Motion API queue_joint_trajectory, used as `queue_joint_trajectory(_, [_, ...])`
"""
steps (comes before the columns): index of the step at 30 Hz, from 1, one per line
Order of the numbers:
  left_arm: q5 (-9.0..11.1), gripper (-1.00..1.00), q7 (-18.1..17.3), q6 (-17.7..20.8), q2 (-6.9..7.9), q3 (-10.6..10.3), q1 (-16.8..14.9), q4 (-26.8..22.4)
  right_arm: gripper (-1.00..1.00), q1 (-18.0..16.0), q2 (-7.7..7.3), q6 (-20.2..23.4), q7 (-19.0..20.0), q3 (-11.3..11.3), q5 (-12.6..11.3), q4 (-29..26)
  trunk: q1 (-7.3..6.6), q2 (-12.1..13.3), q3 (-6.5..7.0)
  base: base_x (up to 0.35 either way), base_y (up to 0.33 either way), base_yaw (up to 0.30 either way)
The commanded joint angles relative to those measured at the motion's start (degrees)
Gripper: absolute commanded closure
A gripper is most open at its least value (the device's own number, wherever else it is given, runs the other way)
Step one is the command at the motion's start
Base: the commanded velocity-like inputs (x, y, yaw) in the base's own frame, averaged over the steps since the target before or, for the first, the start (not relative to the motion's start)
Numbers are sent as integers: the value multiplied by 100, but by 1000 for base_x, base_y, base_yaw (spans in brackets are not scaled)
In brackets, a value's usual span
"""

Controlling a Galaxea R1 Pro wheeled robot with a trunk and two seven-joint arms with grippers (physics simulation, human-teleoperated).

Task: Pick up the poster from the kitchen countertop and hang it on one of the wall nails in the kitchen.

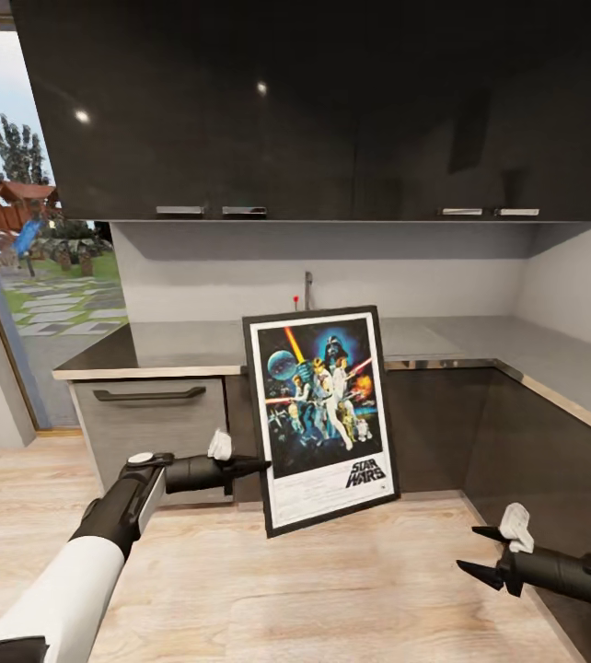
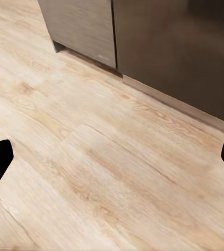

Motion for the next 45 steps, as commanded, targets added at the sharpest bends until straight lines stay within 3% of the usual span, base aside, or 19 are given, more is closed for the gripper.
queue_joint_trajectory(1, [-43, 100, -170, 38, 25, 23, -4, 18, -100, -31, -23, -7, 111, -21, 30, -4, 0, -4, -7, 0, 0, 0])
queue_joint_trajectory(6, [-37, 100, -301, 52, -76, 13, -4, 82, -100, -169, 97, 133, 194, -6, -105, 83, 0, -4, -7, 0, 0, 0])
queue_joint_trajectory(12, [-37, 100, -301, 52, -76, 13, -4, 82, -100, -361, 267, 210, 194, -6, -299, 83, 0, -4, -7, 0, 0, 0])
queue_joint_trajectory(25, [-39, 100, -284, 51, -77, 19, -4, 81, -100, -344, 256, 177, 161, -29, -299, 81, 0, -4, -7, 0, 0, 0])
queue_joint_trajectory(34, [-67, 100, -718, 16, -123, 33, -4, 70, -100, -403, 190, 468, 452, -73, -591, -13, 0, -4, -7, 0, 0, 0])
queue_joint_trajectory(35, [-67, 100, -942, 16, -123, 33, -4, 70, -100, -406, 178, 965, 1243, -73, -1135, -14, 0, -4, -7, 0, 0, 0])
queue_joint_trajectory(40, [-65, 100, -942, 13, -124, 30, -4, 71, -100, -430, 141, 1353, 1608, -74, -1161, -18, 0, -4, -7, 0, 0, 0])
queue_joint_trajectory(45, [-65, 100, -942, 12, -124, 26, -4, 70, -100, -503, 131, 1476, 1740, -68, -1170, -18, 0, -4, -7, 0, 0, 0])
